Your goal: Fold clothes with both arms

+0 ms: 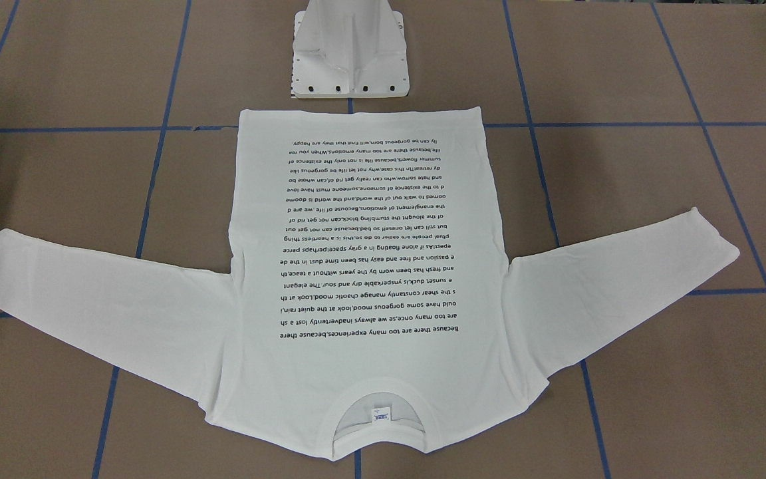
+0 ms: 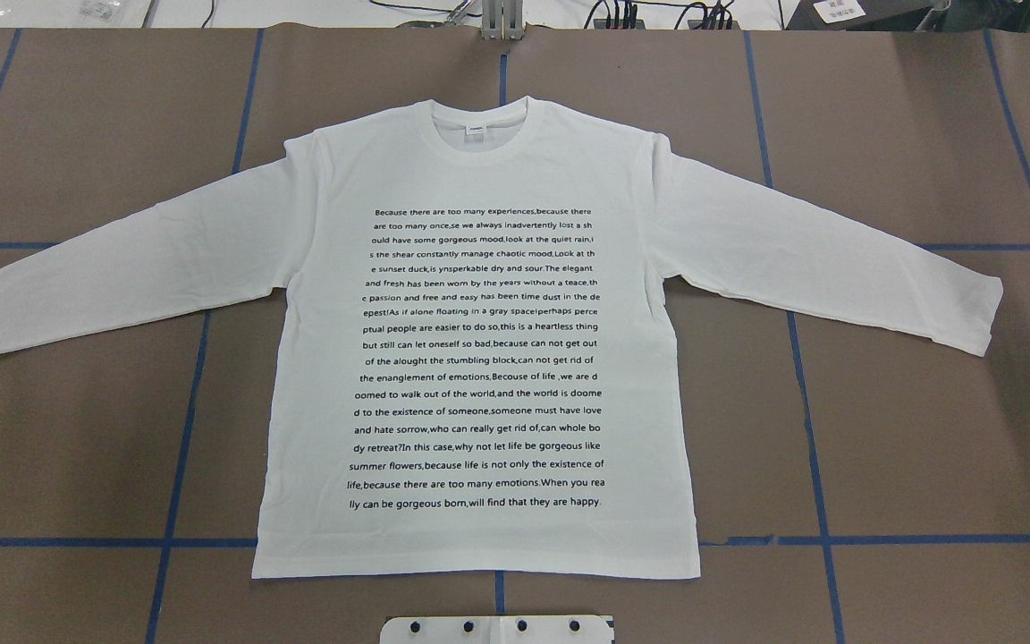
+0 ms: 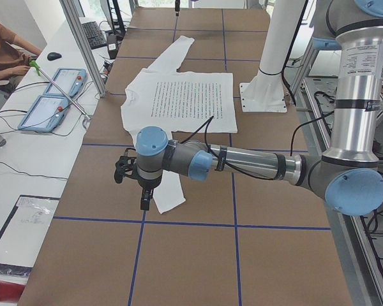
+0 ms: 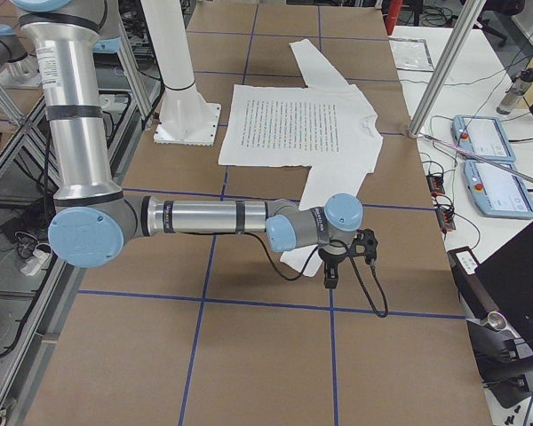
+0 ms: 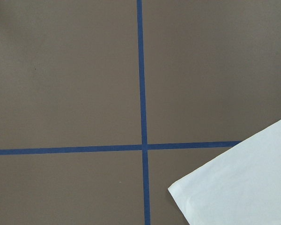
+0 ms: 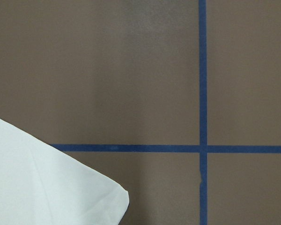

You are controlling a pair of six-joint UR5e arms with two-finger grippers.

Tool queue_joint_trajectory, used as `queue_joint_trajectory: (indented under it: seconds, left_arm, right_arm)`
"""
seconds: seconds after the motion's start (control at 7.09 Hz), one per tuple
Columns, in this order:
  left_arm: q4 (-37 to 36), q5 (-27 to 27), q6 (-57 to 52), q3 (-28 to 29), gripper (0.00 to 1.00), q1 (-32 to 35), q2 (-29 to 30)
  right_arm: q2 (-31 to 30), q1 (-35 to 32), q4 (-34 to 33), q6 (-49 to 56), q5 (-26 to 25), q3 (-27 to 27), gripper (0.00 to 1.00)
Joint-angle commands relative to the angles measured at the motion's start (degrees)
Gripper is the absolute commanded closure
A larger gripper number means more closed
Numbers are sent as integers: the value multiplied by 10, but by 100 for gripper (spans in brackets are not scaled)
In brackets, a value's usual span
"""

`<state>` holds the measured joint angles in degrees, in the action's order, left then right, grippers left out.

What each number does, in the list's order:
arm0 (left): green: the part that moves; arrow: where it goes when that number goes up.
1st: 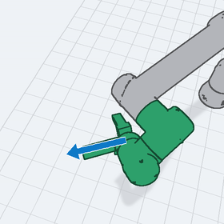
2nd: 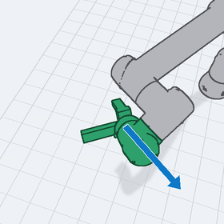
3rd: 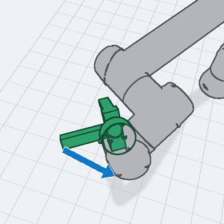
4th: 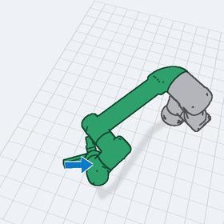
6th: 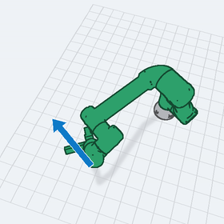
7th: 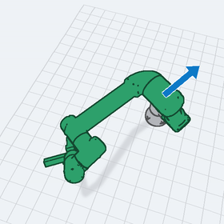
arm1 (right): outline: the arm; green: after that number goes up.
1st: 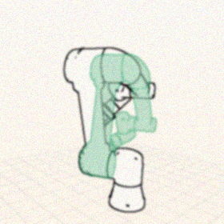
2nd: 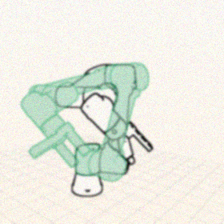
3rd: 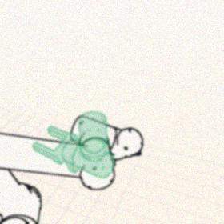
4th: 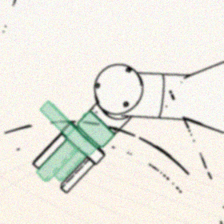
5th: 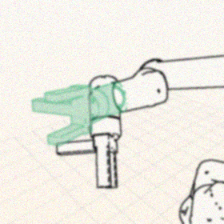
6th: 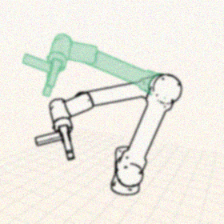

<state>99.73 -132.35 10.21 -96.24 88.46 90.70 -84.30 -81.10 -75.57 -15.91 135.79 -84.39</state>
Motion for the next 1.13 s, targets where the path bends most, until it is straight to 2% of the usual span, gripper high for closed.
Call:
queue_joint_trajectory:
  seconds: [0.0,0.14,0.28,0.56,0.7,0.99]
  left_arm:
    - [5,-18,5,-3,0,-1,-7]
    - [5,-25,6,-4,0,-1,-7]
    - [6,-63,5,-3,0,-1,-4]
    - [28,-76,4,-3,0,-1,-9]
    - [31,-75,4,-2,0,-1,-9]
    - [46,-74,5,3,0,-1,-7]
  right_arm:
    - [-9,15,35,-27,7,-2,0]
    - [-14,37,55,-29,12,3,0]
    - [-18,46,55,-29,12,9,0]
    - [-17,69,57,-62,12,20,0]
    - [-16,86,89,-94,9,24,1]
    - [-12,117,243,-222,6,99,6]
